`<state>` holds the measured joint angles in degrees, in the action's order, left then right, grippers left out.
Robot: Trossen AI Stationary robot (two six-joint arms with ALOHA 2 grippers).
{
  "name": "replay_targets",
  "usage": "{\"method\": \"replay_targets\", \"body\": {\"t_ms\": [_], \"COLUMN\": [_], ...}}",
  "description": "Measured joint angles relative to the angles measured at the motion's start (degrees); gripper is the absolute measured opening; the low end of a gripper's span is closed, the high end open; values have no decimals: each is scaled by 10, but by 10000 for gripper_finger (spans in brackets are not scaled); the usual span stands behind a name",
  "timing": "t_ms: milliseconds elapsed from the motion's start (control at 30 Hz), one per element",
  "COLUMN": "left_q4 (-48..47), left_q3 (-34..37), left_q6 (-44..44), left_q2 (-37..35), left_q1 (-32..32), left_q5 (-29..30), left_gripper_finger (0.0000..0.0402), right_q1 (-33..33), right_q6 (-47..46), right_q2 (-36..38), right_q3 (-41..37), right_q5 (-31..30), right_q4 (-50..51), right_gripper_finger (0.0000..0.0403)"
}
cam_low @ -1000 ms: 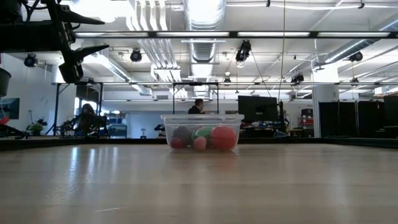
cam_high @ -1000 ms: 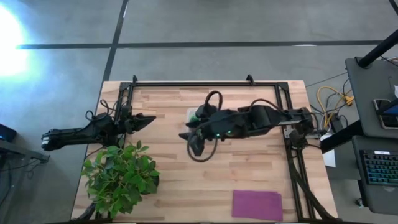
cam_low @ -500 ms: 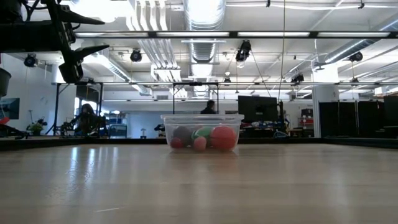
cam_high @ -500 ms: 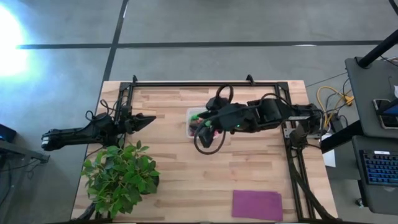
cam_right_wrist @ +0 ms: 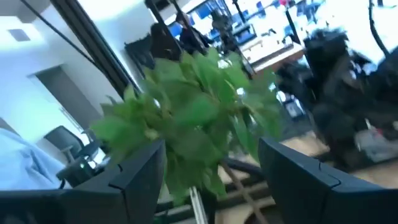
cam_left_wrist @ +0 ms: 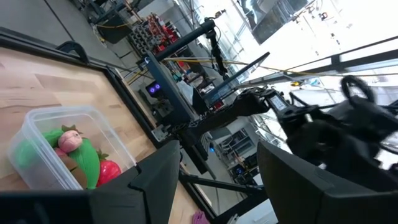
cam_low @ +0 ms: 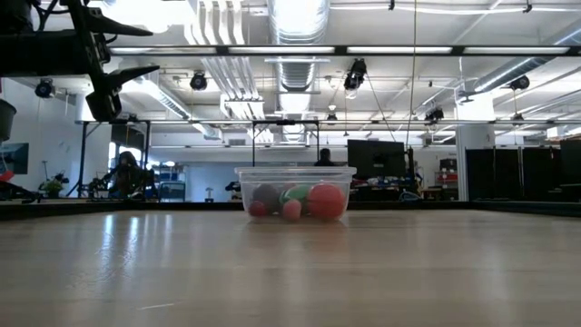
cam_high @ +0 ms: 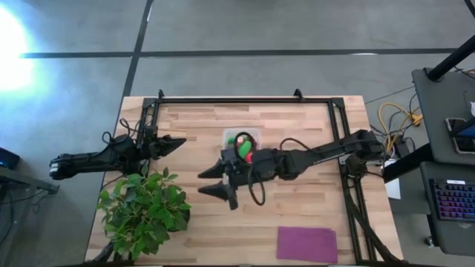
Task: Pick and placing Produce into tupperware
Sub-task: Return to Home Position
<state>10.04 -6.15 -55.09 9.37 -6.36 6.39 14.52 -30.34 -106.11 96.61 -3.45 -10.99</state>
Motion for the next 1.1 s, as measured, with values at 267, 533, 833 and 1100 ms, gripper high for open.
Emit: {"method": "replay_targets", "body": {"t_ms": [267, 533, 833, 1100], "left_q4": [0, 0, 0, 0], "left_q3": [0, 0, 0, 0], "left_q6": [0, 0, 0, 0], "left_q2": [0, -1, 0, 0], "left_q1": [0, 0, 0, 0], "left_q5": [0, 0, 0, 0], "left_gripper_finger": [201, 201, 201, 201], "right_q1": [-3, -1, 0, 0], "right_q6": [-1, 44, 30, 45], "right_q2": [117, 300, 524, 702], "right_q3": [-194, -377, -576, -698], "right_q5": [-51, -72, -152, -152], "right_q4": [-117, -174, -179, -179], "right_gripper_finger": [251, 247, 250, 249]}}
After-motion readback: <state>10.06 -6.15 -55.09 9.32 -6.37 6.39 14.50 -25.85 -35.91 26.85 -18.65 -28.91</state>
